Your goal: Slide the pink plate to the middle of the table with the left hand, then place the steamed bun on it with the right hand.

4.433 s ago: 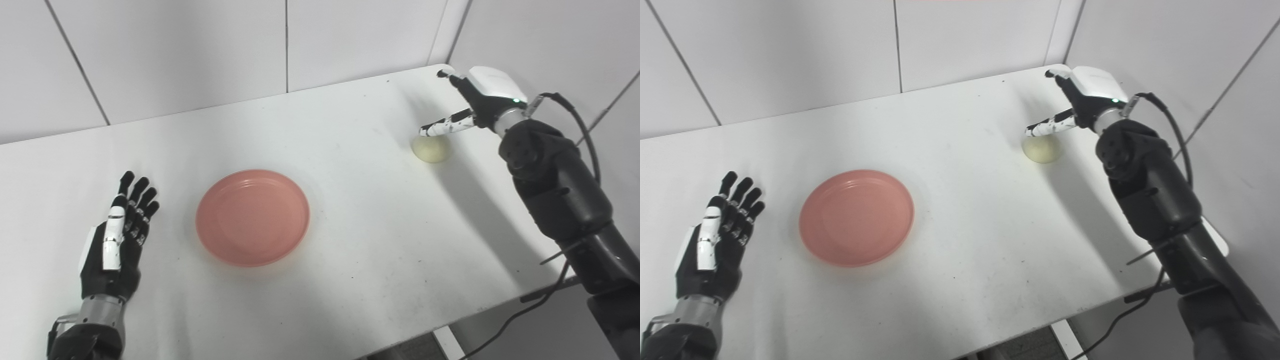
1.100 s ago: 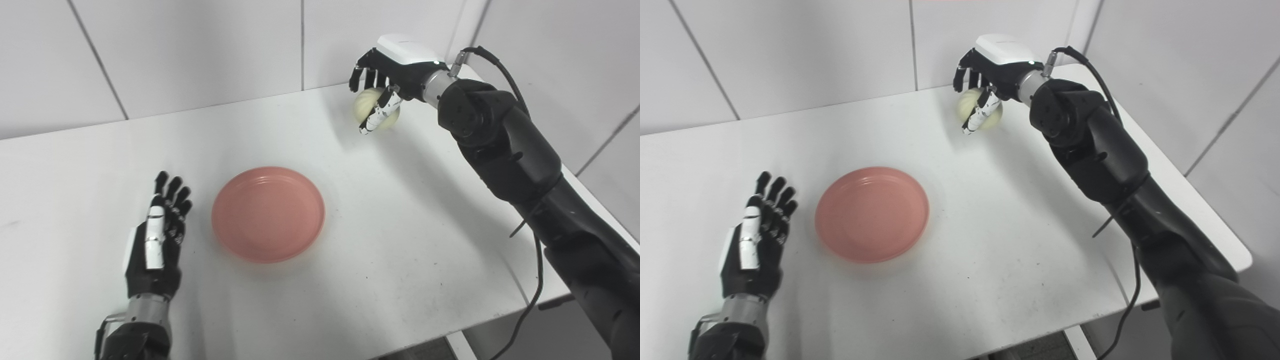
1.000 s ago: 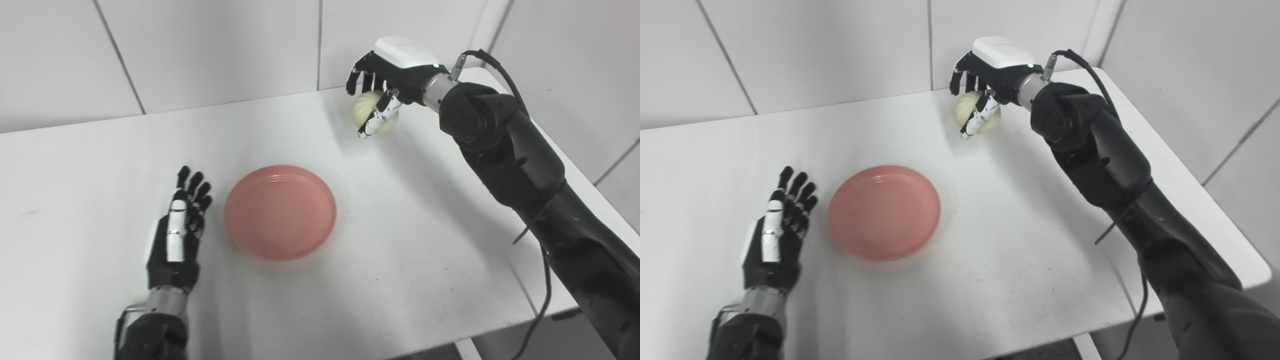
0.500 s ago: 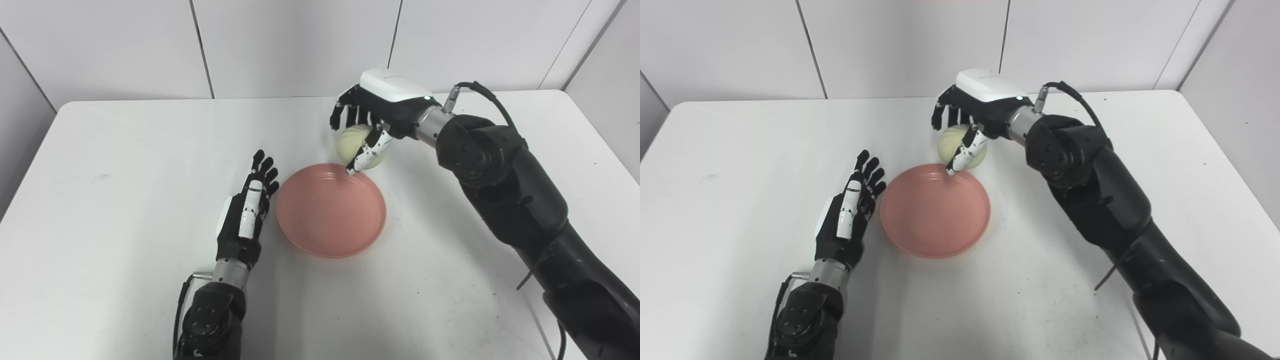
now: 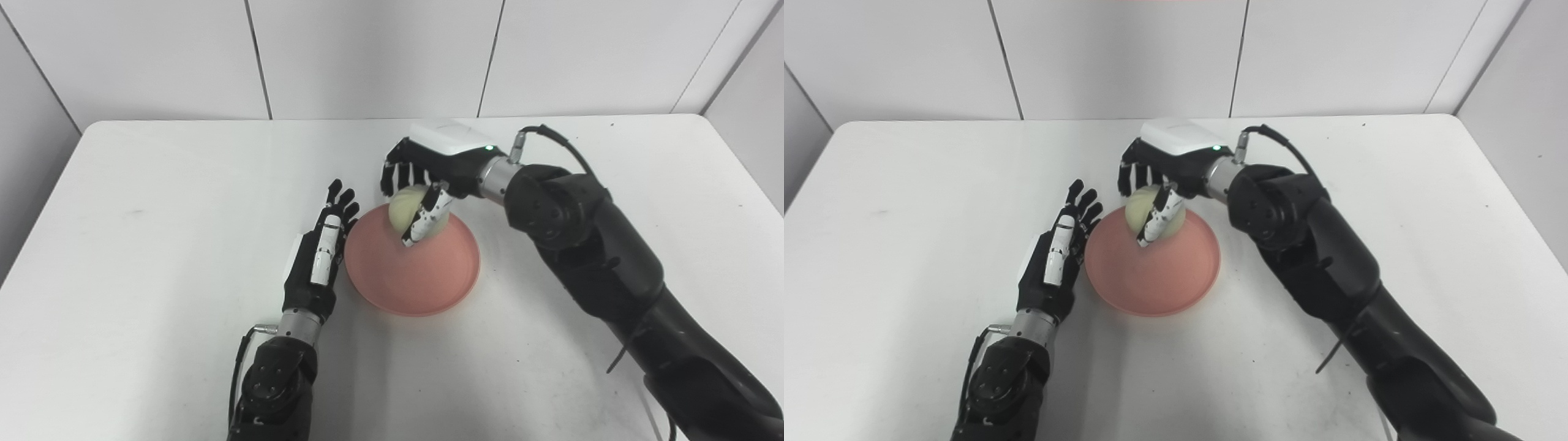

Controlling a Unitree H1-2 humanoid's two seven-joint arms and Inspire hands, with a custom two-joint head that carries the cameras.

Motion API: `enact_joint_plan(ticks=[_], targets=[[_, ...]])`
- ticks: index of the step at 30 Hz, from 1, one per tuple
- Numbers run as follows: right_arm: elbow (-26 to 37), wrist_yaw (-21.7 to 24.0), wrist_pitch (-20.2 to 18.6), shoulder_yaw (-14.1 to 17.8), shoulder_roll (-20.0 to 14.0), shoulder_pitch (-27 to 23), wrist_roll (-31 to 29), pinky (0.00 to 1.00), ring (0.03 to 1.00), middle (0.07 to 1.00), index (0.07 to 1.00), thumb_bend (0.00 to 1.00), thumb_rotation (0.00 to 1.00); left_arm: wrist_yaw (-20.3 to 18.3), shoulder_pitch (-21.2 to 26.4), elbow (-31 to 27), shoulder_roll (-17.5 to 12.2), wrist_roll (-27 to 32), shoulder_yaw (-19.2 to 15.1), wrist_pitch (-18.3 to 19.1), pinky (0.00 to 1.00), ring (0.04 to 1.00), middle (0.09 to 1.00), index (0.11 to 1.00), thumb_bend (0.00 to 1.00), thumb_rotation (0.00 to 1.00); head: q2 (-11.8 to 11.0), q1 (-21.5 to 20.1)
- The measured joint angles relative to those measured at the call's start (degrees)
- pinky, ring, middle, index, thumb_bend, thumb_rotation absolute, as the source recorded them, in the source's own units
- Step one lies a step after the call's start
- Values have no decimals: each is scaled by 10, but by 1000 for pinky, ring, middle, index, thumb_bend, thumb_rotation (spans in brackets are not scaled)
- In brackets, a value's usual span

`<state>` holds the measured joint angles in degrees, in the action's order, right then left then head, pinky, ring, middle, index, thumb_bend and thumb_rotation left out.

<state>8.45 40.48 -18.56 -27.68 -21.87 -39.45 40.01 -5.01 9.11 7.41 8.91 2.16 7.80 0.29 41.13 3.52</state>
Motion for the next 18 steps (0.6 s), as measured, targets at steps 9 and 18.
enact_joint_plan(ticks=[9,18], targets=[[-41,-10,13,-26,10,12,25,279,368,430,513,520,0,4,0,-1,0,-12,4,0,939,966,972,992,327,1000,4,1],[-65,-13,22,-39,15,30,45,294,385,406,528,517,0,10,0,-2,0,-14,7,0,935,967,973,991,313,1000,8,6]])
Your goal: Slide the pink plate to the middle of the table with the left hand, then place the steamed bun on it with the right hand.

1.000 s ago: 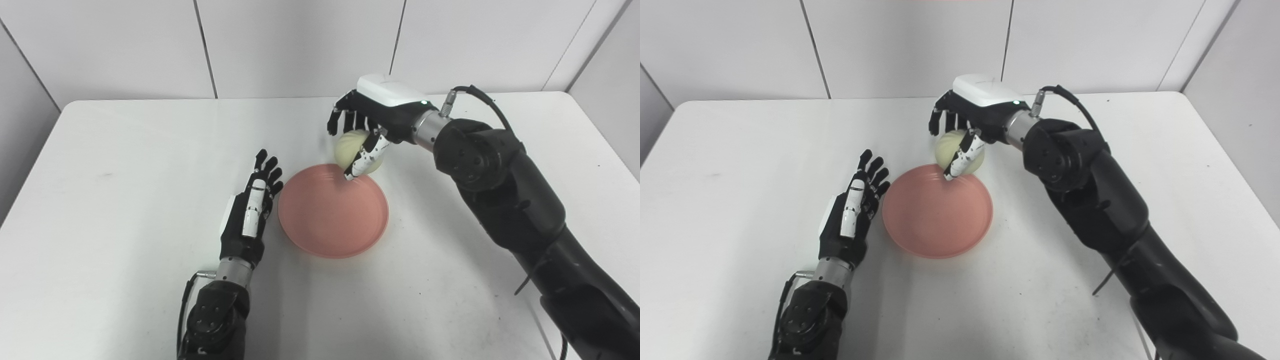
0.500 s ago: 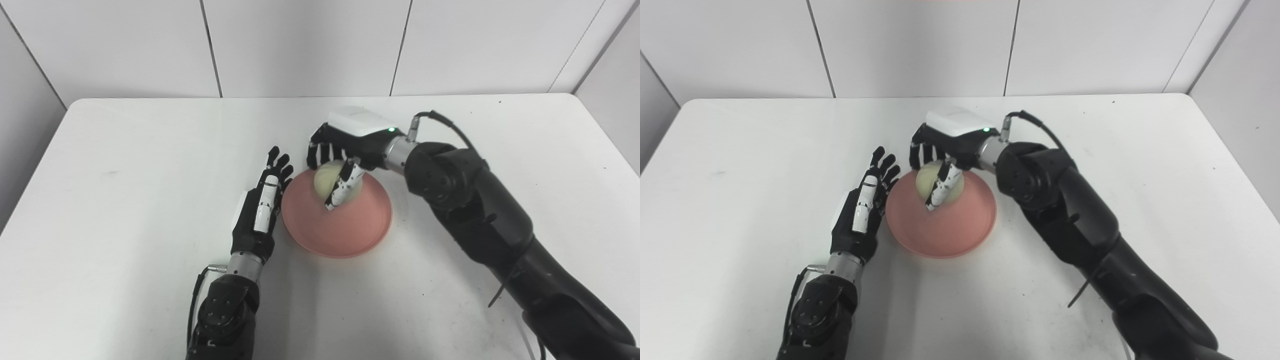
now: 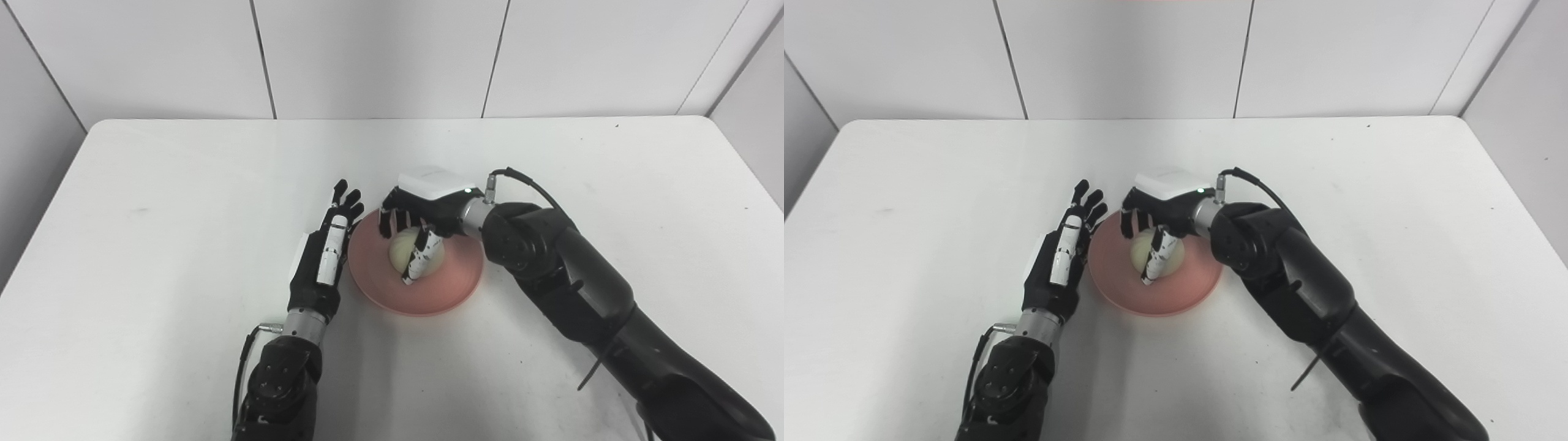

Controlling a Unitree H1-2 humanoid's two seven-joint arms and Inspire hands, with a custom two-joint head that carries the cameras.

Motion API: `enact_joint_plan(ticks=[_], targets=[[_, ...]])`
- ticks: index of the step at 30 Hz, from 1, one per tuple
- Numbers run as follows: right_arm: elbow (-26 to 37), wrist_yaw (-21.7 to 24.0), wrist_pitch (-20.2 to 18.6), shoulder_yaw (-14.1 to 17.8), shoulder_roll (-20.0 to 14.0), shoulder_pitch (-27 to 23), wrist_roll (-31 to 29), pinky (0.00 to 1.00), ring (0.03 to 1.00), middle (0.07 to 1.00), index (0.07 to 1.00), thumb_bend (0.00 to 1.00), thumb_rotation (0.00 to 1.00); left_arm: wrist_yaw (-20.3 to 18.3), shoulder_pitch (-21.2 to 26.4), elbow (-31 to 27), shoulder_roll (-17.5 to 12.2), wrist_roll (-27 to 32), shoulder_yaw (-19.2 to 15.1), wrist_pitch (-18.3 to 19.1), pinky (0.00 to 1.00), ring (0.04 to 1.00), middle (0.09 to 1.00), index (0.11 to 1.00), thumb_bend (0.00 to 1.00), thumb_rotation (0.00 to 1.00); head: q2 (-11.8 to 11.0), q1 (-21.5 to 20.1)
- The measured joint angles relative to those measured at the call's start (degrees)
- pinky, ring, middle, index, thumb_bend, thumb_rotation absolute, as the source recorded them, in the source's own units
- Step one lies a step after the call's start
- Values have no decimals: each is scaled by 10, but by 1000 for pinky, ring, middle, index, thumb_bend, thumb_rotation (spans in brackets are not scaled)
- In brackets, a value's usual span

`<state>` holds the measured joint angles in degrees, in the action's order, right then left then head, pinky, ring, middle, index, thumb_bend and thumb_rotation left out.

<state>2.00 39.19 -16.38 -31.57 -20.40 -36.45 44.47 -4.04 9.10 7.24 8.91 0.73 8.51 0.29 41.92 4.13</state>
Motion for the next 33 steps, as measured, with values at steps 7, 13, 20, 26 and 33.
enact_joint_plan(ticks=[7,13,20,26,33], targets=[[4,1,6,-3,0,0,15,283,367,474,496,525,0,1,0,0,0,0,0,0,934,962,971,987,315,1000,3,0],[37,43,3,-9,-10,-2,40,537,683,774,766,719,344,1,1,0,0,0,0,0,939,965,974,992,319,1000,4,1],[76,108,-25,-3,-9,-4,63,593,751,839,825,859,632,1,1,0,-1,0,1,0,954,982,998,1000,316,1000,4,2],[110,140,-30,11,-9,-14,74,594,755,848,829,900,732,0,1,-1,0,3,-2,1,966,984,998,1000,324,1000,4,0],[125,164,-31,26,-7,-21,83,556,730,839,827,914,745,-2,1,-2,0,4,-3,1,962,975,989,992,337,1000,4,0]])
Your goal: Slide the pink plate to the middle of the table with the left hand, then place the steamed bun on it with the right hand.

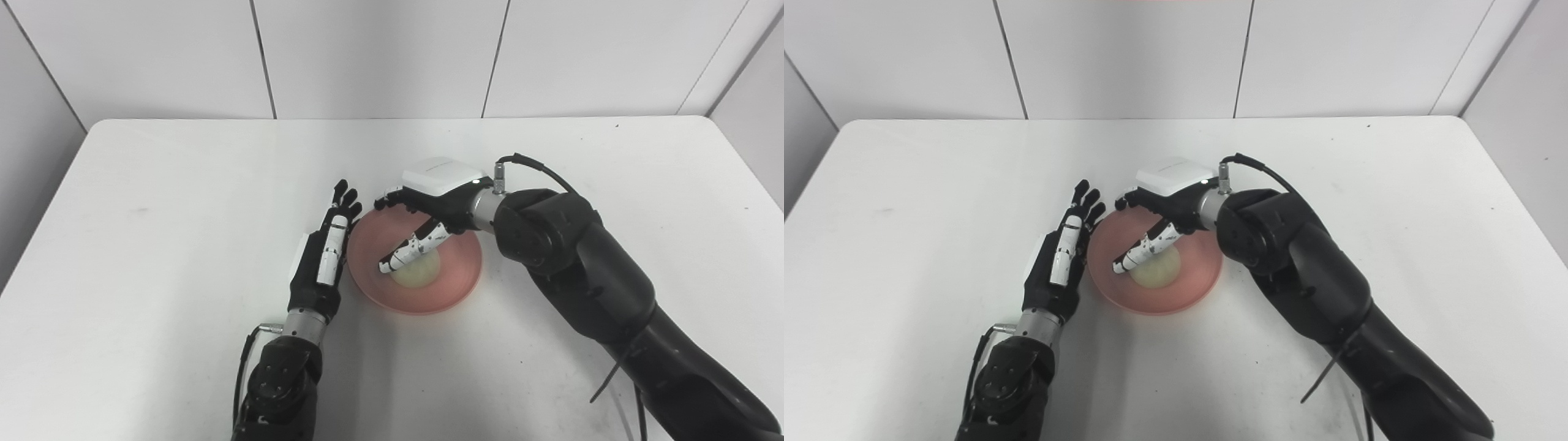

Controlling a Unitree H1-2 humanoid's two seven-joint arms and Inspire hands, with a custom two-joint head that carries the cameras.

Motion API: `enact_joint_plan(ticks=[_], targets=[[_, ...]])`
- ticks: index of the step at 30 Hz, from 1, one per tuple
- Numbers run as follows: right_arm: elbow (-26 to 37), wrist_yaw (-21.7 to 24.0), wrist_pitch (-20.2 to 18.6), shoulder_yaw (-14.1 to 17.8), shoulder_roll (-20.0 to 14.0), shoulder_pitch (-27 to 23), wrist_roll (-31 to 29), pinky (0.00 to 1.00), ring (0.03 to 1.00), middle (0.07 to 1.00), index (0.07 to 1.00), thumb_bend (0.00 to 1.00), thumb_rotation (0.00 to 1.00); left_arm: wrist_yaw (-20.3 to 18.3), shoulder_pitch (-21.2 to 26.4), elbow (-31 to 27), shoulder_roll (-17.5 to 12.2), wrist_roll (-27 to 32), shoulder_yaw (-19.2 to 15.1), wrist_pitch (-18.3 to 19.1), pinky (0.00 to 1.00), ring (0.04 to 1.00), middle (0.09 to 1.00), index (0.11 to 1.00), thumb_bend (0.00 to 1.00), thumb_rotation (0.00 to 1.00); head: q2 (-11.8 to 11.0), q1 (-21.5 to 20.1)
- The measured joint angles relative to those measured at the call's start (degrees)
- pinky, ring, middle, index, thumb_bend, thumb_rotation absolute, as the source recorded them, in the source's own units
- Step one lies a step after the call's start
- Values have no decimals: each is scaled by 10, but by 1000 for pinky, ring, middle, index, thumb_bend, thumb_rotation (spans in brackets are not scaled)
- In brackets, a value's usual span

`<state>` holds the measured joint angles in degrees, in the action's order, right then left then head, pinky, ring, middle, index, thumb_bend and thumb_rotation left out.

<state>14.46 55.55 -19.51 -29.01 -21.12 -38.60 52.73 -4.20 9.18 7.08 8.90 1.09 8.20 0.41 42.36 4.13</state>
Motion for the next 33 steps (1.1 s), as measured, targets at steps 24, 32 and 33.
enact_joint_plan(ticks=[24,32,33], targets=[[13,-115,-76,322,111,127,-109,837,956,998,1000,663,1000,-15,-3,-5,-3,5,-14,3,969,974,992,995,349,1000,-17,-18],[-45,-250,-42,423,214,193,-281,995,1000,1000,1000,452,1000,-26,-5,-5,-6,18,-18,4,998,987,1000,1000,374,1000,-23,-21],[-57,-280,-19,426,221,203,-299,998,1000,1000,1000,426,1000,-28,-5,-5,-6,18,-18,3,996,985,1000,1000,374,1000,-25,-22]])
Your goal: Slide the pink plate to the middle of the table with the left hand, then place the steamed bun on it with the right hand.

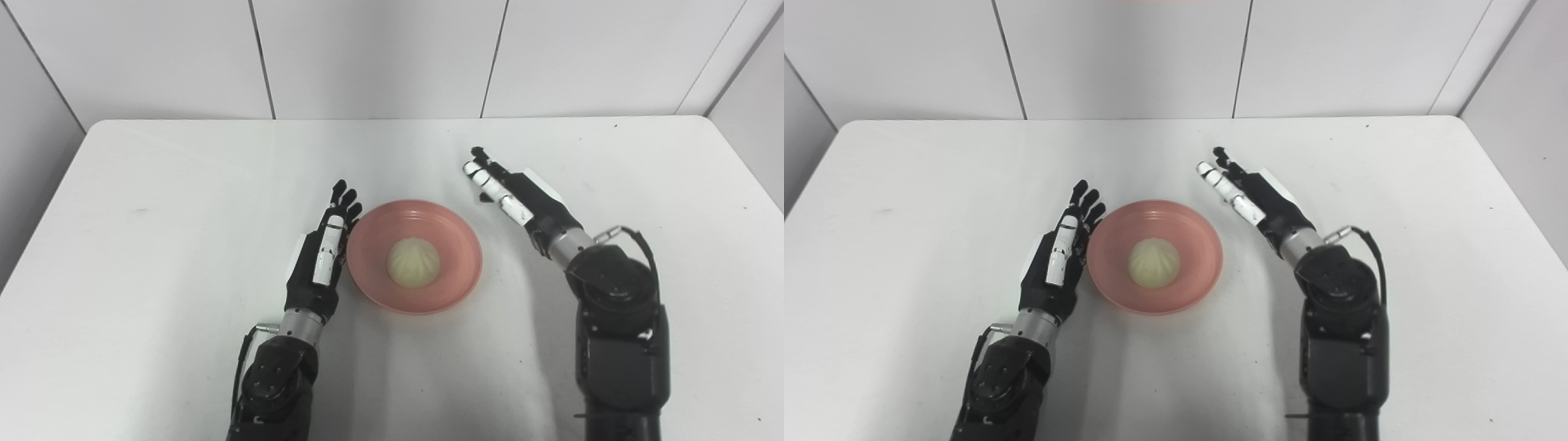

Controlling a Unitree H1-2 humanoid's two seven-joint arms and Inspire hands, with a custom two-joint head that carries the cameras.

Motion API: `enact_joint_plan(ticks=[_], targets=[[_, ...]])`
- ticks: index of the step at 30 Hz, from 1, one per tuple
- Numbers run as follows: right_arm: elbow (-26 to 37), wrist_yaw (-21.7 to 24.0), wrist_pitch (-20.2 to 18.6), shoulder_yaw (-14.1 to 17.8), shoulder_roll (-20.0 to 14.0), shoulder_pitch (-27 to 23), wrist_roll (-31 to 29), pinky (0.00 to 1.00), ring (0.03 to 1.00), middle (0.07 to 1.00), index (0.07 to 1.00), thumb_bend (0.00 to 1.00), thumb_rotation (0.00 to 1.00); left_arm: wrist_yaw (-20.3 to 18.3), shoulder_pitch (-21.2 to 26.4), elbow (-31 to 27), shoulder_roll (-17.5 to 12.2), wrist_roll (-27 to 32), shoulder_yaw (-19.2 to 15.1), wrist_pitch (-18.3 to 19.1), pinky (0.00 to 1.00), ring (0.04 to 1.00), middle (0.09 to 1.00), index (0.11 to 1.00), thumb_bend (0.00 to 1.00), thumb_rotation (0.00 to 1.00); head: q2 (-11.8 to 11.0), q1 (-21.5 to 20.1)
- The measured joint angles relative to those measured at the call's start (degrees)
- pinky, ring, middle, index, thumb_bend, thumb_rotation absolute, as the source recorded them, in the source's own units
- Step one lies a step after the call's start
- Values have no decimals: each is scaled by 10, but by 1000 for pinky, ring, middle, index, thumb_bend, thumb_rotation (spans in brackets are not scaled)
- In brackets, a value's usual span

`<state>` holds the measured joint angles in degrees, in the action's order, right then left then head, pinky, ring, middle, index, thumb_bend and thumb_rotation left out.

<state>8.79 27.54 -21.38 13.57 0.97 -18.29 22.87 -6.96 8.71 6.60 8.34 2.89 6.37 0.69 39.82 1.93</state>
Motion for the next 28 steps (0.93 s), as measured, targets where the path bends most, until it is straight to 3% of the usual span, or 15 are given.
enact_joint_plan(ticks=[4,8,12,18,28], targets=[[-58,-84,99,-2,15,43,-51,1000,1000,1000,1000,350,1000,-2,2,1,-1,0,-1,-7,996,989,1000,1000,358,1000,-4,0],[-101,-141,203,-12,16,64,-91,1000,1000,1000,1000,344,1000,-2,1,3,-1,-1,-4,-12,1000,992,1000,1000,369,1000,-4,0],[-120,-186,266,-33,13,69,-118,1000,1000,1000,1000,356,1000,1,-2,4,-1,-6,-5,-14,1000,995,1000,1000,358,1000,-9,1],[-128,-219,287,-64,8,80,-137,1000,1000,1000,1000,314,1000,6,-3,7,-2,-7,-6,-20,1000,995,1000,1000,371,1000,-16,4],[-116,-212,268,-97,1,99,-206,1000,1000,1000,1000,200,1000,6,-12,-2,-15,-8,-2,-22,1000,1000,1000,1000,358,1000,-25,18]])
